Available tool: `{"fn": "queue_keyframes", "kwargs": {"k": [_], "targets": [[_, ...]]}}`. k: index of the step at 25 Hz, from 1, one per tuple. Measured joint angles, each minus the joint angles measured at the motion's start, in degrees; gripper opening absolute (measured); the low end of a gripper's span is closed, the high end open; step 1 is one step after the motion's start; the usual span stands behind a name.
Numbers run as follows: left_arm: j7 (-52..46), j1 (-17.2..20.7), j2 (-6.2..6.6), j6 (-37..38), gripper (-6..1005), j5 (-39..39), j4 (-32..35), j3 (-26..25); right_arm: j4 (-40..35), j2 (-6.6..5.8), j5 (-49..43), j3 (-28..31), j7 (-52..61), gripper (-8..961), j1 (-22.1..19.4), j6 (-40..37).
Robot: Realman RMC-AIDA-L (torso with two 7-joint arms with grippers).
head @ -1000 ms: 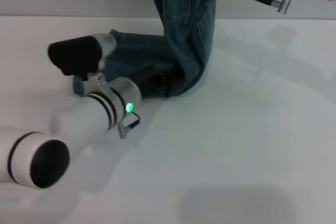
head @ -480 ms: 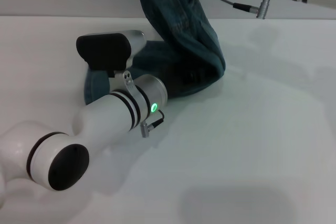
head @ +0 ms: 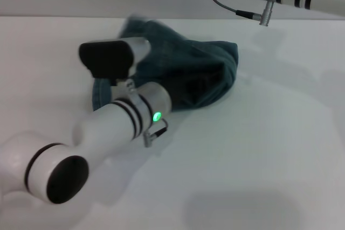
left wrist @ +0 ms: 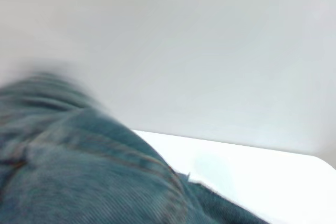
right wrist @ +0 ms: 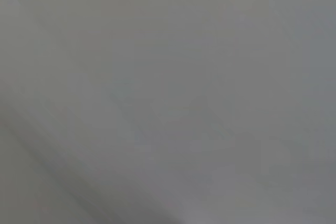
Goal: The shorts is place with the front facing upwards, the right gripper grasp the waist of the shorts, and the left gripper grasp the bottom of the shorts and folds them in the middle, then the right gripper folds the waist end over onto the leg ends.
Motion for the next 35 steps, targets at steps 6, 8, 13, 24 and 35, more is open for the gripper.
{"fn": "queue_keyframes", "kwargs": {"k": [6, 8, 13, 24, 35], "targets": [[-0.11, 3.51, 0.69, -0.14, 839, -0.09, 0.14, -2.55, 0.36, 0.05, 0.0, 0.03, -0.59, 9, -1.08, -0.03], [-0.35, 4.6, 0.75, -0.62, 839, -0.01, 0.59, -2.75, 0.36, -0.07, 0.0, 0.35, -0.63, 12, -2.04, 0.0], [-0.78, 5.81, 0.62, -1.98, 839, 0.3, 1.45, -2.12, 0.12, -0.31, 1.54, 1.29, -0.6, 20, -6.28, 0.04], [1.13, 10.57, 0.77, -0.16, 839, 2.18, 1.39, -2.13, -2.71, -0.43, 4.29, 1.48, -2.43, 37, -13.72, -0.61], [3.04, 16.94, 1.06, 1.03, 839, 4.28, 2.85, -6.54, -2.35, -0.47, 4.32, 1.4, -4.36, 54, -16.85, -0.61]]}}
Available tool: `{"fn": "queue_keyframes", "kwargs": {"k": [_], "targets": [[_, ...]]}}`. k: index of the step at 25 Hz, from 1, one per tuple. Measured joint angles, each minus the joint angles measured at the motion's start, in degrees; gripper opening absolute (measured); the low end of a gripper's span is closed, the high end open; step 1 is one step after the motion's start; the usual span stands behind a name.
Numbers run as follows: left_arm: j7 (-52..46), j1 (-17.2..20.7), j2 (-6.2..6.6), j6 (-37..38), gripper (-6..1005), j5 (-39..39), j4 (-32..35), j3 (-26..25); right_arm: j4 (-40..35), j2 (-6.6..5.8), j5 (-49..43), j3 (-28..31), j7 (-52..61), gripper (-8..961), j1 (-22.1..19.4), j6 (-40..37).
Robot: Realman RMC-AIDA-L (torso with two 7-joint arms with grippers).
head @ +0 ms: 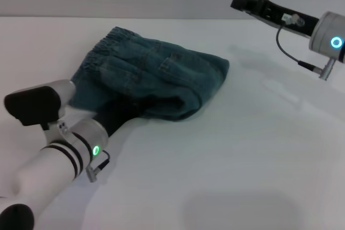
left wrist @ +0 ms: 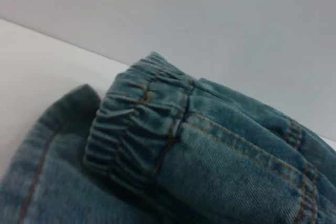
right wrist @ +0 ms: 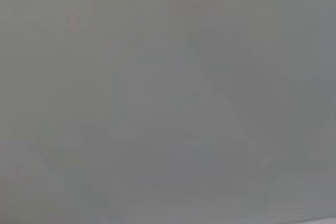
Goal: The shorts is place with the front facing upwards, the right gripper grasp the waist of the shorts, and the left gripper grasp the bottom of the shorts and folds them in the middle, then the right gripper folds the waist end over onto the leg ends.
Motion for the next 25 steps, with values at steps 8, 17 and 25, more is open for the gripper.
{"fn": "queue_keyframes", "kwargs": {"k": [8, 17, 25], "targets": [[-0.29, 0.55, 0.14, -1.02, 839, 0.72, 3.59, 1.78, 0.09, 0.02, 0.13, 0.11, -0.31, 66, -0.91, 0.45], [-0.19, -4.74, -0.31, -1.83, 837, 0.78, 4.83, 7.12, -0.08, -0.06, -0.07, 0.1, -0.31, 80, -0.47, 0.34], [3.85, 1.01, 0.09, 3.93, 834, 5.21, 4.44, 7.17, 0.03, -0.12, -0.12, 0.11, -0.59, 92, -1.08, -0.25]]}}
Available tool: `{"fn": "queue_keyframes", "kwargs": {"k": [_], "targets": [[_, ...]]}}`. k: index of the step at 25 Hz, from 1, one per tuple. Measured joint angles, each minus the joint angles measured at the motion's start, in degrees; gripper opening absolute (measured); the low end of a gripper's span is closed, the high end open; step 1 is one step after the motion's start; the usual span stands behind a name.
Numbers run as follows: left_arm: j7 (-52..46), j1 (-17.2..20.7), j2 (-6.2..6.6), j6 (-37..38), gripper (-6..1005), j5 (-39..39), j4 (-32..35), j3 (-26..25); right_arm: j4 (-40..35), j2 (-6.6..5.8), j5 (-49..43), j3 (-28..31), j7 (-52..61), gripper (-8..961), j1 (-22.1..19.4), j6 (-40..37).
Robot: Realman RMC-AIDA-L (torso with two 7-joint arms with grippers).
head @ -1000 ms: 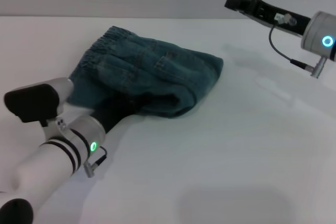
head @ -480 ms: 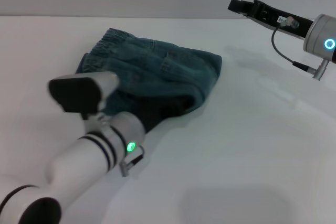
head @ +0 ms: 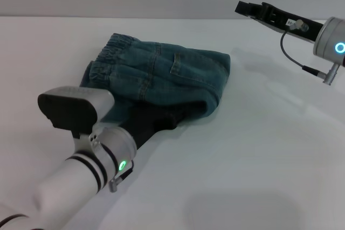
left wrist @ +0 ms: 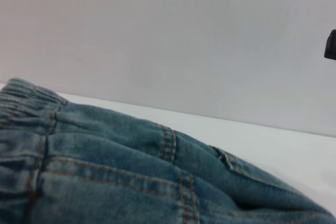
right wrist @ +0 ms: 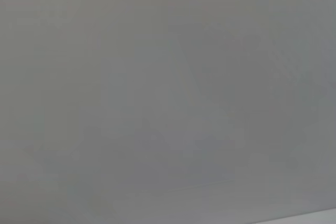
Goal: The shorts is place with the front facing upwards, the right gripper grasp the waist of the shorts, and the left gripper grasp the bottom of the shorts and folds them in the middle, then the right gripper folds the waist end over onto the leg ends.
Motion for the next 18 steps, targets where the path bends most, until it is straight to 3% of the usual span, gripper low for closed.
{"fn": "queue_keyframes", "kwargs": {"k": [9, 18], "targets": [[1.23, 1.52, -0.01, 2.27, 832, 4.23, -3.23, 0.42, 0.01, -0.03, -0.07, -0.08, -0.04, 106, -0.48, -0.59], [4.06, 8.32, 0.22, 8.3, 829, 5.92, -3.13, 0.03, 0.17, -0.01, -0.18, -0.34, -2.86, 119, -1.95, -0.33]]}}
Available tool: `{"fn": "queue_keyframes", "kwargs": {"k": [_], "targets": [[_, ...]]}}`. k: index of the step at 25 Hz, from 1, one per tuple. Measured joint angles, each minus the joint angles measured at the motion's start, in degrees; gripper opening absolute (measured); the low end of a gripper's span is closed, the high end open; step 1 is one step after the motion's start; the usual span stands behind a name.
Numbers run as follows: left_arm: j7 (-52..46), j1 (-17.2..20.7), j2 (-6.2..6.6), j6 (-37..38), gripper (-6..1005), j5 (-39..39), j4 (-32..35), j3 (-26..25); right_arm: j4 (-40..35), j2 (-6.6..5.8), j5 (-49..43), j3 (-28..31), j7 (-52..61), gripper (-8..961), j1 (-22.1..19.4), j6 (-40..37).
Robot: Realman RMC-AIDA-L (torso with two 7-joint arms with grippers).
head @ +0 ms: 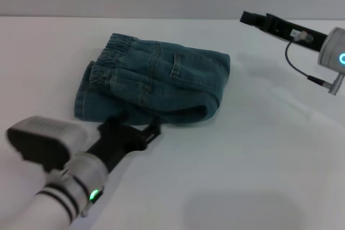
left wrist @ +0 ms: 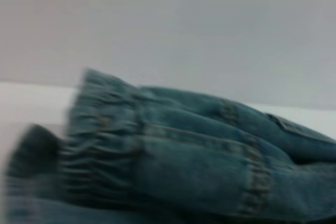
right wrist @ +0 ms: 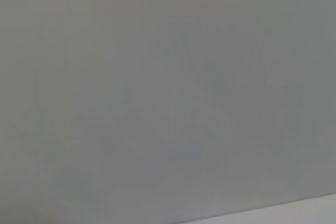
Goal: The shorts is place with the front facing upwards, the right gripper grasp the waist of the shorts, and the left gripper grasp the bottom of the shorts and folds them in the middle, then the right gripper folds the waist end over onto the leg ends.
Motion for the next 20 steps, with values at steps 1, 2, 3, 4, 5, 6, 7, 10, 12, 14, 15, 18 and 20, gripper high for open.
{"fn": "queue_keyframes", "kwargs": {"k": [1, 2, 3, 4, 5, 6, 7, 10, 12, 14, 15, 18, 20], "targets": [[0.94, 1.55, 0.0, 3.57, 829, 0.31, -0.45, 0.0, 0.12, 0.05, 0.0, -0.05, -1.14, 121, -0.28, 0.13], [2.04, 2.92, -0.07, 7.78, 829, 0.62, -1.08, 0.0, 0.28, 0.15, 0.03, -0.01, -3.13, 122, -0.72, 0.15], [3.02, 4.09, -0.14, 12.02, 829, 0.94, -1.75, -0.05, 0.4, 0.24, 0.12, 0.07, -5.1, 124, -1.03, 0.1], [3.64, 5.01, -0.23, 16.3, 828, 1.12, -2.51, -0.35, 0.51, 0.3, 0.27, 0.12, -7.4, 125, -1.33, -0.06], [3.79, 5.65, -0.24, 20.01, 828, 1.2, -3.34, -1.22, 0.65, 0.37, 0.62, 0.18, -10.51, 127, -1.6, -0.34], [3.72, 5.83, -0.22, 22.12, 828, 1.15, -3.7, -1.93, 0.95, 0.47, 1.43, 0.15, -14.77, 129, -1.85, -0.91], [3.47, 5.82, -0.21, 23.46, 828, 1.16, -4.24, -3.49, 1.39, 0.55, 2.51, 0.01, -19.01, 130, -2.0, -1.55], [3.73, 4.7, -0.22, 24.87, 827, 1.32, -5.37, -6.83, 5.16, 0.71, 9.99, -0.31, -35.93, 135, -2.13, -5.55], [4.14, 3.42, -0.24, 25.42, 827, 1.36, -6.27, -7.98, 9.13, 0.91, 17.62, -0.33, -50.07, 138, -2.09, -9.24], [4.22, 1.37, -0.28, 25.91, 827, 1.42, -8.11, -8.37, 14.63, 1.16, 27.36, -0.33, -67.51, 141, -1.51, -13.62], [4.22, 0.63, -0.36, 26.11, 827, 1.42, -8.85, -8.39, 17.78, 1.26, 31.92, -0.35, -75.24, 142, -0.78, -15.68], [4.22, -2.1, -0.67, 27.67, 827, 1.24, -12.36, -8.45, 25.2, 1.39, 41.01, 0.0, -91.98, 147, 1.34, -21.15], [3.94, -3.56, -0.81, 28.48, 827, 1.07, -14.05, -8.65, 26.9, 1.39, 42.87, 0.12, -97.04, 150, 1.86, -22.31]]}}
